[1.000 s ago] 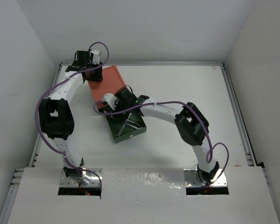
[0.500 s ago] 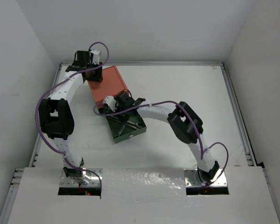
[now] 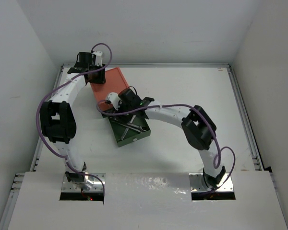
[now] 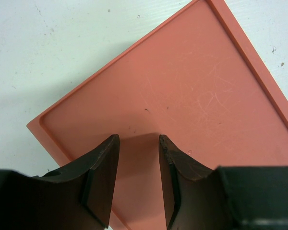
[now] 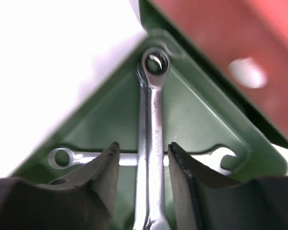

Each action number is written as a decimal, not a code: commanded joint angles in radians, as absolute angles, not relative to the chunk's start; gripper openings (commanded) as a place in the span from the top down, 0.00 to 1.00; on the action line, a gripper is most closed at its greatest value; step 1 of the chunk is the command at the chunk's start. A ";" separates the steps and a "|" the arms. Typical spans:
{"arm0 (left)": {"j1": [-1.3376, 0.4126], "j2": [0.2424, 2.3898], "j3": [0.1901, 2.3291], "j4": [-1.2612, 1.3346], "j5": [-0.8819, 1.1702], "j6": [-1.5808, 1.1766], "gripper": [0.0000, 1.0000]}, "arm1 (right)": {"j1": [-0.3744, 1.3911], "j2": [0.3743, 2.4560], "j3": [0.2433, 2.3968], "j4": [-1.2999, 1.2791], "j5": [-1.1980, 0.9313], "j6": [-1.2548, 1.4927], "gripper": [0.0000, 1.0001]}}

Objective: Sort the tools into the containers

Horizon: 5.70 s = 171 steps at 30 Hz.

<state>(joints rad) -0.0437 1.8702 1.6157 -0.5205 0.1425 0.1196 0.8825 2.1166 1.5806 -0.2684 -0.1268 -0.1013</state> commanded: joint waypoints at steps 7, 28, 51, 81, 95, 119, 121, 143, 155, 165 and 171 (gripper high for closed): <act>-0.028 1.878 1.631 -0.552 0.150 0.123 0.64 | 0.879 1.898 1.557 -0.409 0.092 0.164 0.51; -0.028 1.871 1.635 -0.558 0.160 0.117 0.64 | 0.678 1.896 1.399 -0.508 0.035 0.336 0.59; -0.028 1.873 1.632 -0.554 0.160 0.118 0.64 | 0.715 1.979 1.393 -0.420 0.014 0.308 0.69; -0.028 1.881 1.631 -0.555 0.160 0.121 0.64 | 0.752 1.962 1.361 -0.259 0.066 0.551 1.00; -0.028 1.887 1.631 -0.554 0.158 0.123 0.64 | 0.769 1.959 1.358 -0.212 0.081 0.580 1.00; -0.028 1.884 1.632 -0.558 0.158 0.123 0.64 | 0.764 1.941 1.419 -0.126 0.138 0.638 1.00; -0.028 1.884 1.631 -0.558 0.158 0.123 0.64 | 0.761 1.939 1.425 -0.123 0.149 0.635 1.00; -0.028 1.894 1.629 -0.560 0.166 0.124 0.64 | 0.739 1.931 1.405 -0.133 0.084 0.491 0.56; -0.028 1.898 1.634 -0.563 0.166 0.126 0.64 | 0.772 1.747 1.302 -0.141 -0.535 -0.316 0.52; -0.028 1.902 1.643 -0.574 0.158 0.127 0.64 | 0.917 1.833 1.370 -0.612 -0.509 -0.865 0.49; -0.028 1.901 1.644 -0.577 0.155 0.127 0.64 | 0.946 1.894 1.356 -0.545 -0.436 -0.861 0.45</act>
